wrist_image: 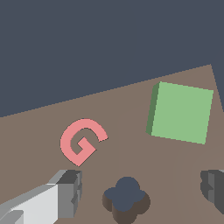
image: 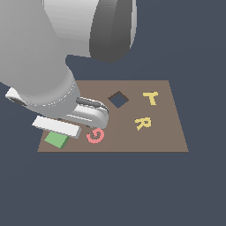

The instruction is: Insert a designated object into the corresponding slot on a board.

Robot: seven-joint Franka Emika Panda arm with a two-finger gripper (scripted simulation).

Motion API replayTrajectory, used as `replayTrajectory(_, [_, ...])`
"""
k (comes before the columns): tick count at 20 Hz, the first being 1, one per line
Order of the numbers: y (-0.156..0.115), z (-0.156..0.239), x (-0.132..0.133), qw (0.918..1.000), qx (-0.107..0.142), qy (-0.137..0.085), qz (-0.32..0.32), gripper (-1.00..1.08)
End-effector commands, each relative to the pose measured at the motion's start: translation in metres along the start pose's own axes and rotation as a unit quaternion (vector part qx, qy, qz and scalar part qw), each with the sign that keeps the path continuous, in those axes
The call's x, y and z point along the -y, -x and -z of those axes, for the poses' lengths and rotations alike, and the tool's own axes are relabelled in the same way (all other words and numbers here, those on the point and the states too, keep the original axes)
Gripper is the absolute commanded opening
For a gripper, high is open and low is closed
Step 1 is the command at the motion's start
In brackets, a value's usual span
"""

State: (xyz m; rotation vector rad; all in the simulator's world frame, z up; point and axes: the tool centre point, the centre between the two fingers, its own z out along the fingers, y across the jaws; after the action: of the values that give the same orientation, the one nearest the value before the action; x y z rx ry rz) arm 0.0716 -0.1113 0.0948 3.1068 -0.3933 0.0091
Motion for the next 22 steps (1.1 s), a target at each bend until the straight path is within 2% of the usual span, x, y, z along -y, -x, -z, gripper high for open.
replayTrajectory(1, [-0.012,-0.012,-0.014,0.9998,0.001,-0.001,-0.021,1.0])
replayTrajectory(11, [-0.04,-0.04,-0.049,0.9975,0.003,-0.004,-0.071,1.0])
replayTrajectory(22, [-0.045,-0.047,-0.057,0.9967,0.004,-0.004,-0.081,1.0])
